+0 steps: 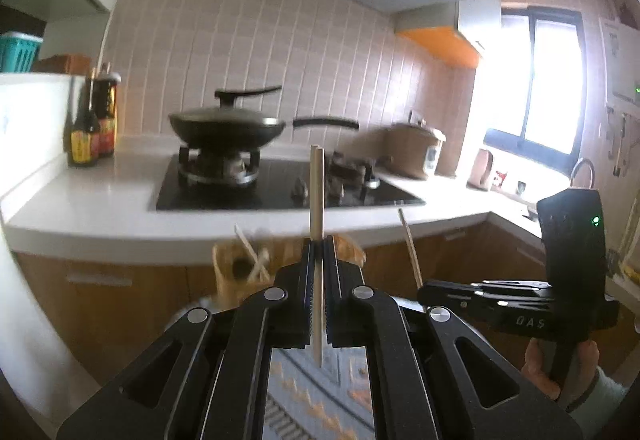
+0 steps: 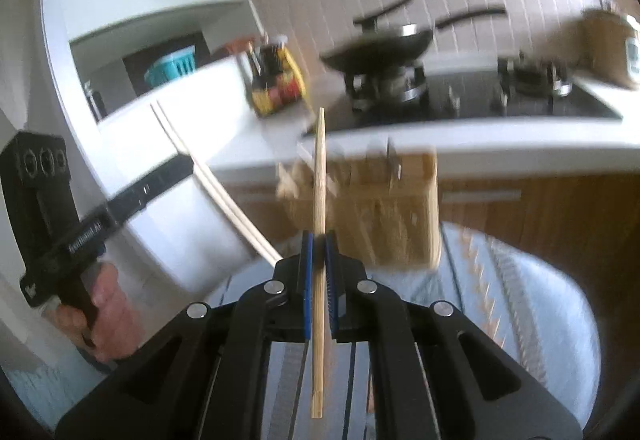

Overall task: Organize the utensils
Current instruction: 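Carry the chopsticks over the tan basket and open both grippers to drop them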

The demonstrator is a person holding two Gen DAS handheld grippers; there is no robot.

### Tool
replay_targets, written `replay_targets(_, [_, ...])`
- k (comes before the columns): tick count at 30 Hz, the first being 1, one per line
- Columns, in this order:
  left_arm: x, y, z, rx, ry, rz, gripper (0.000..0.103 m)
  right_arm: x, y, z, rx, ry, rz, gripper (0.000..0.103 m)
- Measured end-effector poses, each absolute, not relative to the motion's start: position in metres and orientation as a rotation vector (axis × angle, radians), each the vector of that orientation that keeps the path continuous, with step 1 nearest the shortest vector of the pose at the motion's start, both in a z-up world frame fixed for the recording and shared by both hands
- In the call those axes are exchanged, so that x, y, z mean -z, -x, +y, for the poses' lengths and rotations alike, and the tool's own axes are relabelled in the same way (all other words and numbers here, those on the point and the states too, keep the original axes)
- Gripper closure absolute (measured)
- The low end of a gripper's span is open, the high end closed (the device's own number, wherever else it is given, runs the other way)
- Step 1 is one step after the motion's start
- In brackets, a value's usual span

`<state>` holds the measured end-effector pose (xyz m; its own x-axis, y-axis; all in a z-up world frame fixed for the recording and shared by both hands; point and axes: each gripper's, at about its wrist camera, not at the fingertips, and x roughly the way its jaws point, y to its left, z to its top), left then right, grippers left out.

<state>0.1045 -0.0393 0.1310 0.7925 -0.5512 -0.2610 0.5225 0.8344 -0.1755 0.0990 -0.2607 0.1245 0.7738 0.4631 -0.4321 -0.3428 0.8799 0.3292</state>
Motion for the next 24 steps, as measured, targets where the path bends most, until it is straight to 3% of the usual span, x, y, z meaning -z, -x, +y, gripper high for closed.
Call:
replay_targets(11, [-0.171,-0.150,-0.057,0.567,0.141,0.162,0.101,-0.190,-0.144,-0.270,-0.265,-0.182,0.206,0.098])
replay_targets(24, [-0.133,-0.207,-0.073,0.549,0.124,0.216,0.101,-0.142,-0.224,-0.268,-0.167,-0.107,0.148,0.098])
